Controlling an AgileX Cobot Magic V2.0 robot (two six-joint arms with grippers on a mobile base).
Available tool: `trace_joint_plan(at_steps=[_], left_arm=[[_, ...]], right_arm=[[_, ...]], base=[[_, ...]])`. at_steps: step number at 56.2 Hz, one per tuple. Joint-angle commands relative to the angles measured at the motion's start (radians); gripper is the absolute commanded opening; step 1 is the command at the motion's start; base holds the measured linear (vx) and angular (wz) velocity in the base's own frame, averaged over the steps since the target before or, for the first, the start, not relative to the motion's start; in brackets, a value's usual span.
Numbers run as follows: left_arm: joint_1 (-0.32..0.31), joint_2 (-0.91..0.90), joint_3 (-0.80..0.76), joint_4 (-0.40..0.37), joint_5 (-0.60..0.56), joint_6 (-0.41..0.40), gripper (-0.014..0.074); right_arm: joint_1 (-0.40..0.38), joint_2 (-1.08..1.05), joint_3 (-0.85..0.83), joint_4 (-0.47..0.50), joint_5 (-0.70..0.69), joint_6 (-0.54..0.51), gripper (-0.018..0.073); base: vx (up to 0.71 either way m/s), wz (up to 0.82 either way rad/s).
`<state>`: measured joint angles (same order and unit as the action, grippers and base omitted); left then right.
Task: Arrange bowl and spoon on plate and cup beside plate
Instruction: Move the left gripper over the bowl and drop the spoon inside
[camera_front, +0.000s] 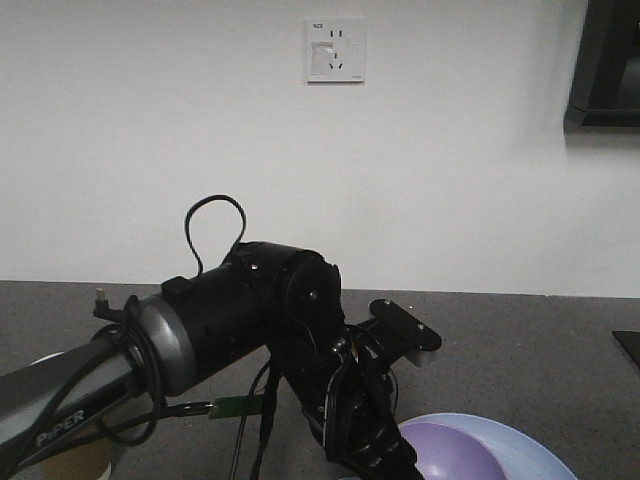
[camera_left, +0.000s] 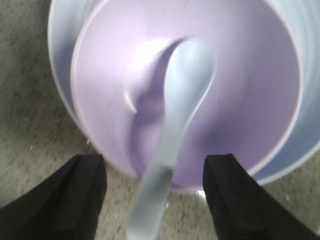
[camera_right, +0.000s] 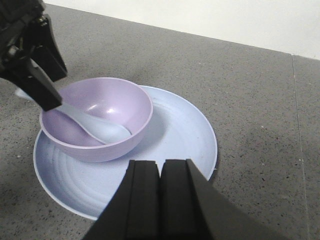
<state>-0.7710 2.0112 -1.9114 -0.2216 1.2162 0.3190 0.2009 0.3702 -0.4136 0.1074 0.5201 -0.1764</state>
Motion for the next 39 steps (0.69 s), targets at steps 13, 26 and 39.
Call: trace_joint_plan(at_steps=[13,26,39], left_arm=[[0.000,-0.268,-0.030,0.312,0.038,-0.101,0.0559],[0.115,-0.426,0.019,0.370,0.038,-0.126,0.0559],[0.350,-0.515,0.206,0.370,0.036,-0.088,0.0559]], right_arm=[[0.001,0.004,-0.028,-0.005,-0.078,-0.002,-0.0008],[0.001,0.004,-0.028,-0.005,-0.063,-0.002,-0.0008],[0.001,0.004,-0.028,-0.005,-0.046,-0.002,-0.0008]], base=[[0.00,0.00],[0.00,0.00],[0.00,0.00]])
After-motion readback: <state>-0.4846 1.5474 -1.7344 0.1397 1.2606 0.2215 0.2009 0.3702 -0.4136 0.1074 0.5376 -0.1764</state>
